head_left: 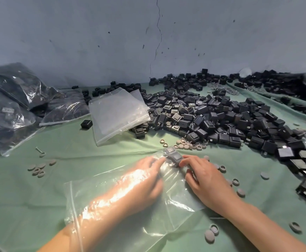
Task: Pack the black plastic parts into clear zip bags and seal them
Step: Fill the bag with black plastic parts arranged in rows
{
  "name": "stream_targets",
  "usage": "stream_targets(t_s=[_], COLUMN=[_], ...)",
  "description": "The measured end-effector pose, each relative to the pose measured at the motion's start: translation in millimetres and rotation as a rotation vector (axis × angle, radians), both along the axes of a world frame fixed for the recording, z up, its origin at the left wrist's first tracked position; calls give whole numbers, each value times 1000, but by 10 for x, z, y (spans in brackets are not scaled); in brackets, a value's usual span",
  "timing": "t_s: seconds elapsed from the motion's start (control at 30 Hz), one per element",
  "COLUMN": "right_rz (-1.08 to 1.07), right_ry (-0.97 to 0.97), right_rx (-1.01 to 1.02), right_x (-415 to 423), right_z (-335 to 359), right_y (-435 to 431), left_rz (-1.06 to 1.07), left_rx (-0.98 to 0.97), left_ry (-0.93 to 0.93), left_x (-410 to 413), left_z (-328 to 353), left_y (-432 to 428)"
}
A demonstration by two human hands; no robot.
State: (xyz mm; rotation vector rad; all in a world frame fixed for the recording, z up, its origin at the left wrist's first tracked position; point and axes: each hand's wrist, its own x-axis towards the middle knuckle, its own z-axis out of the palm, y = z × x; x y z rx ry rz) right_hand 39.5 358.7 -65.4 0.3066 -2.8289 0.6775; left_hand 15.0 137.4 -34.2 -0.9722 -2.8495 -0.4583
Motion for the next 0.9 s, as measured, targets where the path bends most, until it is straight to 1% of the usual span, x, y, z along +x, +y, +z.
stream_targets(t_s=[0.17,0.37,0.43,0.53,0.7,0.77,0.8,0.87,0.9], right_rz=[-4,23,32,48,59,65,65,61,58], right_ry=[-40,1,3,0,-2,-2,-2,-6,-8], right_rx=[73,68,67,47,12,11,10,4,-2], right_x=[-19,19,28,37,46,45,42,45,48], right_z=[-33,-7,-2,9,31,44,47,53,58], right_y=[-1,3,16,34,39,41,39,36,36], left_rz=[33,89,56,-68,-92,-96,-72,6,31], left_rx=[-14,35,56,78,91,157,152,79,88], left_ry=[-65,-70,-73,-100,-123,-198,-198,-61,-41], left_x=[118,37,25,60,105,131,134,115,115], left_z=[38,62,34,65,65,51,43,24,11], left_y=[-274,-108,-114,-131,-164,-103,-76,-40,-36])
